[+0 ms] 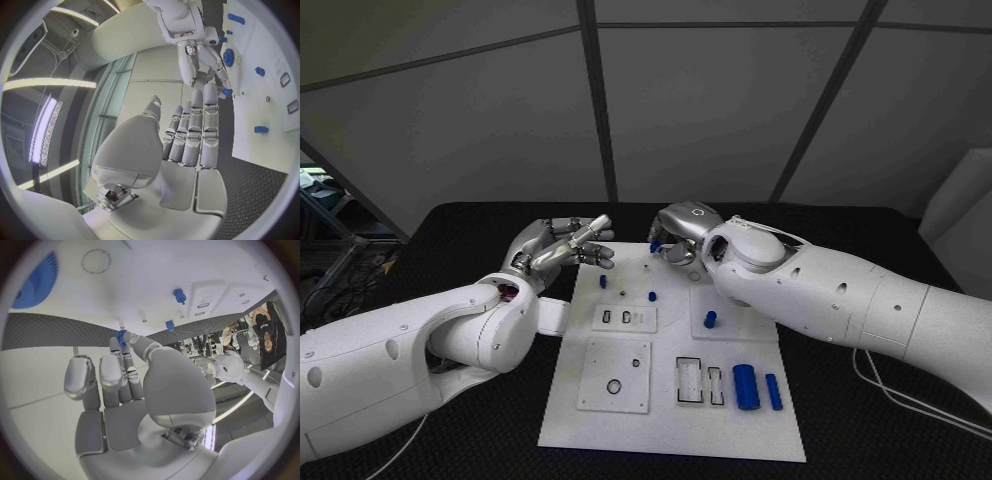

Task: Assemble the parts on the task board

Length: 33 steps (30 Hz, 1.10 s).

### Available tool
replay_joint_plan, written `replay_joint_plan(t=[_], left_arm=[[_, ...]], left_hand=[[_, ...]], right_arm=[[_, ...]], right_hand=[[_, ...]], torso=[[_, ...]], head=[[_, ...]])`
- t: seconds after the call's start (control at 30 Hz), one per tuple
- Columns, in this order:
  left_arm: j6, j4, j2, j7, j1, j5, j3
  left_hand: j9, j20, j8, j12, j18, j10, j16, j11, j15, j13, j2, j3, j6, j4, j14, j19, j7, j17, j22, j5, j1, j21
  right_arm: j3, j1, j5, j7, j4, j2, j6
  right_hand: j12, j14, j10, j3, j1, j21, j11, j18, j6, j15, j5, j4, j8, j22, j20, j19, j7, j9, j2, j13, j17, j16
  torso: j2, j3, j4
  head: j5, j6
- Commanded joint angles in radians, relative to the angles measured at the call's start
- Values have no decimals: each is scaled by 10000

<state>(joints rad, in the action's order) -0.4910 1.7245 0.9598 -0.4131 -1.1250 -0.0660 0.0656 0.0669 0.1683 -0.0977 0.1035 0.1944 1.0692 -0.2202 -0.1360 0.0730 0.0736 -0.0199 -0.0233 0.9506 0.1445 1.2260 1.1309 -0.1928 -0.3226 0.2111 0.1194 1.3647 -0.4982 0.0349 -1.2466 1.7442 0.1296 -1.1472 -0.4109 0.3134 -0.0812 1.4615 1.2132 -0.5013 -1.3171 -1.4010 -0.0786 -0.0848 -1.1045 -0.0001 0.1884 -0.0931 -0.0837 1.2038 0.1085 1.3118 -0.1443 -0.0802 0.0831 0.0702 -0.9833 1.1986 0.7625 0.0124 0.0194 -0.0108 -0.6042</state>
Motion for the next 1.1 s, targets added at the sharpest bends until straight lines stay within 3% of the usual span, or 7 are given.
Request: replay_joint_plan(t=[0.03,0.67,0.9,1.1], left_arm=[[157,10,-14,-10,-25,-9,8],[183,14,-32,3,-60,-9,10],[179,10,-33,3,-66,-9,10],[156,26,-31,-8,-67,-9,10]], left_hand=[[-10,-28,59,-41,-121,-32,60,-60,-15,-15,-58,-35,1,18,62,66,-103,-12,4,45,-73,-45],[-10,-28,59,-41,-121,-32,60,-60,-15,-15,-58,-35,1,18,62,66,-103,-12,4,45,-73,-45],[-10,-28,59,-41,-121,-32,60,-60,-15,-15,-58,-35,1,18,62,66,-103,-12,4,45,-73,-45],[-10,-26,67,-52,-122,-37,68,-65,-11,-16,-65,-33,-1,14,62,67,-112,-27,1,46,-72,-46]], right_arm=[[3,-25,47,-49,109,92,-328],[-2,-25,86,97,580,438,-690],[-3,-25,149,206,662,500,-500],[-3,-26,152,313,691,549,-252]], right_hand=[[55,274,57,-19,93,-57,-3,76,-66,-34,-38,69,24,27,-18,67,-18,-8,29,-13,-30,67],[84,266,30,-2,128,-61,-9,76,-40,-29,-22,96,50,31,-13,60,-23,-1,60,-19,-19,76],[118,246,-16,6,165,-48,-27,69,5,-17,2,129,85,0,-6,27,-40,11,81,-26,33,55],[170,208,-141,85,315,-19,-69,54,121,22,-271,260,162,-65,29,-42,-77,40,181,-35,122,38]], torso=[[5,3,2],[17,-8,-6],[19,-10,-20],[28,-18,-15]], head=[[-2,-21],[-17,-35],[-22,-33],[-26,-22]])
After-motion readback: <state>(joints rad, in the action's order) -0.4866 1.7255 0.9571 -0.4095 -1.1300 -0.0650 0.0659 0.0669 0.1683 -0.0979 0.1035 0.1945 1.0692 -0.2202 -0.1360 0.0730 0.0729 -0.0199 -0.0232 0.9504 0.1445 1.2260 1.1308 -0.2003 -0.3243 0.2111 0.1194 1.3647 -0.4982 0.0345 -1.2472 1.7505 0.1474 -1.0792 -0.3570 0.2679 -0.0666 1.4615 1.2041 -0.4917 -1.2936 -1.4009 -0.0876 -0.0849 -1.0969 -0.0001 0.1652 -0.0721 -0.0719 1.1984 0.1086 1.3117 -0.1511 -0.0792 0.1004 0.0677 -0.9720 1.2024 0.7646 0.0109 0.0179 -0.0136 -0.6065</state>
